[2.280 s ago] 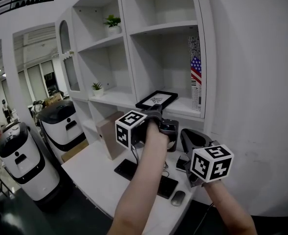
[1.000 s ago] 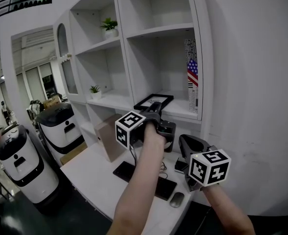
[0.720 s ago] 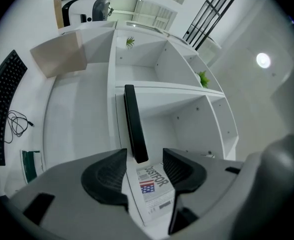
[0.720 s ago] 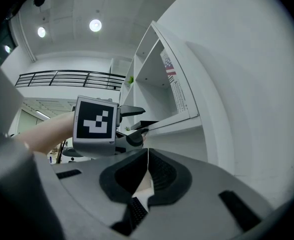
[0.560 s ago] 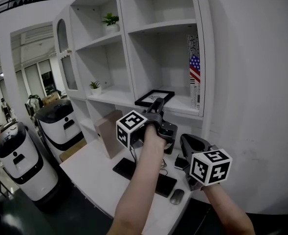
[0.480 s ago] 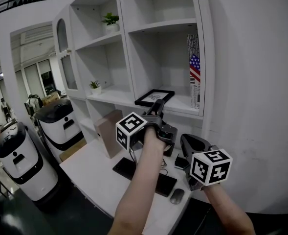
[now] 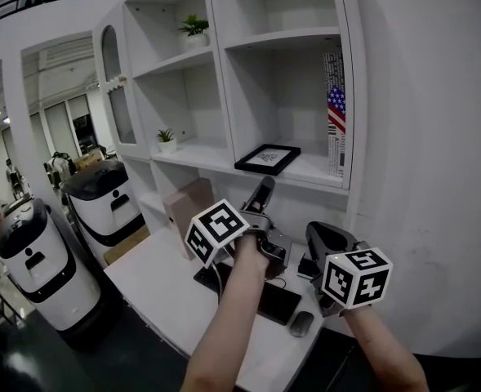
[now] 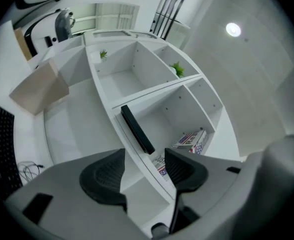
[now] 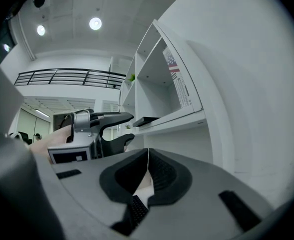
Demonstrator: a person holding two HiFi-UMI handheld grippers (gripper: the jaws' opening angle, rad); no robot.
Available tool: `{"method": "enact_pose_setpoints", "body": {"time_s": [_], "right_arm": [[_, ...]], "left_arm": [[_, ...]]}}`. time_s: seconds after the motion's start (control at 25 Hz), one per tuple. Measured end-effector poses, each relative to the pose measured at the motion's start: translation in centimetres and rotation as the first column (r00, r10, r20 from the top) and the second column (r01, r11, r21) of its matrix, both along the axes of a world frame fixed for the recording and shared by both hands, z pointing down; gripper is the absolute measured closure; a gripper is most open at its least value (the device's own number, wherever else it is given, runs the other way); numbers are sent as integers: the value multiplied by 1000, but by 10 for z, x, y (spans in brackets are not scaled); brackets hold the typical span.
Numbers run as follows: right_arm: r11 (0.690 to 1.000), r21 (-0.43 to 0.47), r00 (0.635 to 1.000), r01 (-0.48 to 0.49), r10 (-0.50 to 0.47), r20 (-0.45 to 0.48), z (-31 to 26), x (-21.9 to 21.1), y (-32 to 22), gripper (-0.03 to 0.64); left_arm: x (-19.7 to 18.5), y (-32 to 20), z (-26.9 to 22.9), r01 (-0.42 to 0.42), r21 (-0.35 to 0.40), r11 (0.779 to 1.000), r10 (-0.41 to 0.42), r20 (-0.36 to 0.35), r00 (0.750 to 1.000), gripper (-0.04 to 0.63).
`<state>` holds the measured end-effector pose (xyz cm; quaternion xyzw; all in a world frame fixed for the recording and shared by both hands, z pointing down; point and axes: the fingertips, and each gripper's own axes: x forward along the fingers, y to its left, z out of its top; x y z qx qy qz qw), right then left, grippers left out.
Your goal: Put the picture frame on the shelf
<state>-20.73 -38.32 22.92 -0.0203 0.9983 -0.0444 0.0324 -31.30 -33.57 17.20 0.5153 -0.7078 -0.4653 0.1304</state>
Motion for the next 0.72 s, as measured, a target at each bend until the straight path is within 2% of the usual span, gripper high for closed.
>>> {"method": "enact_pose_setpoints", "body": {"time_s": [0.08,0.2,0.32,0.44,0.56,0.72], "right_arm": [[1000,7,1000,-3,3,8,-2,-1,2,615],[1000,14,1000,-4,4,14,-4,-4,7,615],[1000,18,1000,-7,7,16,-3,-7,10,615],[1000,23,1000,-13,12,13,0,-11,11,615],[999,25,1000,-24,24,9,3,-14,11,615],[999,23,999,-47,47,7,4,-19,5,615]], "left_arm": [[-1,7,-3,43,-55,998,-38,94,995,368],[-2,16,-12,100,-124,987,-69,230,971,368],[-4,18,-19,164,-194,967,-84,364,928,367],[-12,18,-20,239,-265,934,-86,483,871,368],[-25,16,-17,292,-318,902,-71,557,827,368],[-34,11,-16,336,-349,875,-48,628,777,368]]}}
